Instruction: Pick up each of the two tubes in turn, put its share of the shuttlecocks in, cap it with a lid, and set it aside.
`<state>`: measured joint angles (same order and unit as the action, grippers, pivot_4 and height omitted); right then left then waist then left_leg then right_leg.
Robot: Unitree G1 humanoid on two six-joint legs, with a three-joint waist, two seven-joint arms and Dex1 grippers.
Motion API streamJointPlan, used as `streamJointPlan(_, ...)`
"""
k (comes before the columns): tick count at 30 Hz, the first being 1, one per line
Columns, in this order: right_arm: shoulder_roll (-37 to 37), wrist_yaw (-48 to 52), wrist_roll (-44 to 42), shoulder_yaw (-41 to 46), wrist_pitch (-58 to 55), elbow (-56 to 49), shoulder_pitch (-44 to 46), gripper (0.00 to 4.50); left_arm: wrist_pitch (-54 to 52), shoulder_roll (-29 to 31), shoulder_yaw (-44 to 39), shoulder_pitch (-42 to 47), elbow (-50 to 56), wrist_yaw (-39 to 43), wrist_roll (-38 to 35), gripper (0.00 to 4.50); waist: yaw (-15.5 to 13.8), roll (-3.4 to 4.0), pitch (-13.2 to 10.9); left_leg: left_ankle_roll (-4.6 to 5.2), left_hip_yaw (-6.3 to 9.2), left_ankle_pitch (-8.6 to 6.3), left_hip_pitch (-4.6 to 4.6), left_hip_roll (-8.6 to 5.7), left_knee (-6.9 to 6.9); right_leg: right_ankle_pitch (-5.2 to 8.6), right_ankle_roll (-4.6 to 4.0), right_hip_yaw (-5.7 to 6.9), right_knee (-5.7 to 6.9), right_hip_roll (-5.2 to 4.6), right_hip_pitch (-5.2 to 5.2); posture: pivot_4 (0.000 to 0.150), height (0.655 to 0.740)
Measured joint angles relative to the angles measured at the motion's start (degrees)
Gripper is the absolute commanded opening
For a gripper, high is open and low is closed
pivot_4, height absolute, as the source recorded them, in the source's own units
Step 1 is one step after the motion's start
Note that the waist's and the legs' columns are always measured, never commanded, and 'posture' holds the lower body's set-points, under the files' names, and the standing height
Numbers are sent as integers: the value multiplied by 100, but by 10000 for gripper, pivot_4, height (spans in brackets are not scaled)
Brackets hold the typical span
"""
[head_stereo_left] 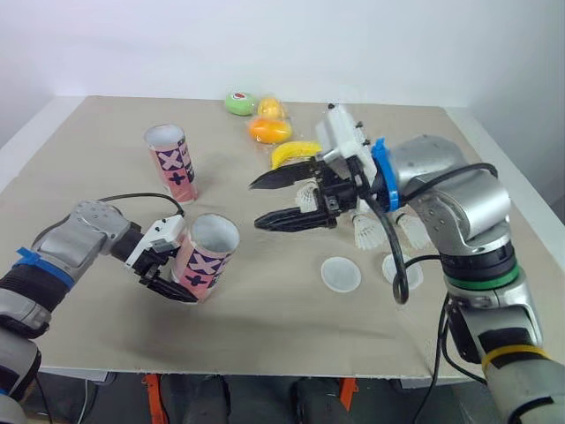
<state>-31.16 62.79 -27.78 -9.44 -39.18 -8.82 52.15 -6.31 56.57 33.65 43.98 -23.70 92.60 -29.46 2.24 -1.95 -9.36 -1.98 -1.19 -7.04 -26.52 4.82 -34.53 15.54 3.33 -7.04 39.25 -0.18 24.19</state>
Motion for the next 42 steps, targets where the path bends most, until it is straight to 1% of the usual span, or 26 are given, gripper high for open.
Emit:
streamJointPlan(4,341,-1437,705,86,-157,898,-760,29575,26,52,0,-11,2,0,-23,32700,5,0,0,0,-1,1,-5,-2,-1,-6,7,-4,0,1,4,1500,7321)
streamJointPlan(5,421,-1631,805,78,-195,1018,-861,29575,28,59,0,-11,3,1,-31,32700,6,4,-2,0,-1,1,-11,-2,0,-15,19,-4,1,1,9,1500,7321)
streamJointPlan(9,709,-2284,1138,60,-215,1136,-984,29575,28,69,0,-10,5,1,-40,32700,18,10,-6,0,2,0,-14,-3,6,-15,13,-2,1,2,13,1500,7321)
streamJointPlan(12,915,-2525,1239,61,-196,1239,-986,29575,24,67,0,-8,10,-1,-40,32700,31,9,-6,0,3,0,-14,-3,6,-14,15,-2,1,3,11,1500,7321)
streamJointPlan(13,1018,-2694,1349,60,-122,1442,-1000,29575,21,66,-1,-8,17,-3,-41,32700,32,9,-6,0,4,0,-15,-5,3,-14,16,-3,0,1,10,1500,7321)
streamJointPlan(15,1053,-2750,1400,61,-75,1573,-995,29575,19,66,-1,-9,14,-3,-40,32700,34,9,-6,0,3,0,-15,-5,3,-14,17,-3,0,2,10,1500,7321)
streamJointPlan(19,1107,-3042,1757,53,157,2299,-957,29575,-4,53,-13,-10,23,-1,-38,32700,33,8,-6,0,5,0,-16,-5,3,-14,17,-3,1,2,10,1500,7321)
streamJointPlan(22,1078,-3132,1904,71,264,2564,-908,29575,-30,53,-46,-35,42,-1,-37,32700,39,9,-6,0,5,0,-16,-6,6,-13,15,-3,0,2,11,1500,7321)
streamJointPlan(26,1121,-3184,1988,89,425,2792,-736,29575,-35,53,-108,-91,66,-3,-35,32700,45,9,-6,0,7,0,-16,-5,8,-12,15,-3,1,4,12,1500,7321)
streamJointPlan(32,1452,-3322,2136,85,666,3245,-432,29575,-67,22,-212,-184,147,-5,-23,32700,47,9,-6,0,7,0,-16,-6,8,-13,15,-3,0,3,11,1500,7321)
streamJointPlan(36,1475,-3433,2331,85,856,3526,-307,29575,-138,16,-262,-232,201,-5,-19,32700,46,9,-6,0,8,0,-17,-7,8,-13,15,-3,1,3,10,1500,7321)
streamJointPlan(42,1480,-3521,2557,82,1021,3652,-192,29575,-164,3,-339,-283,258,-5,25,32700,48,9,-6,0,9,0,-17,-6,9,-13,14,-3,0,4,11,1500,7321)
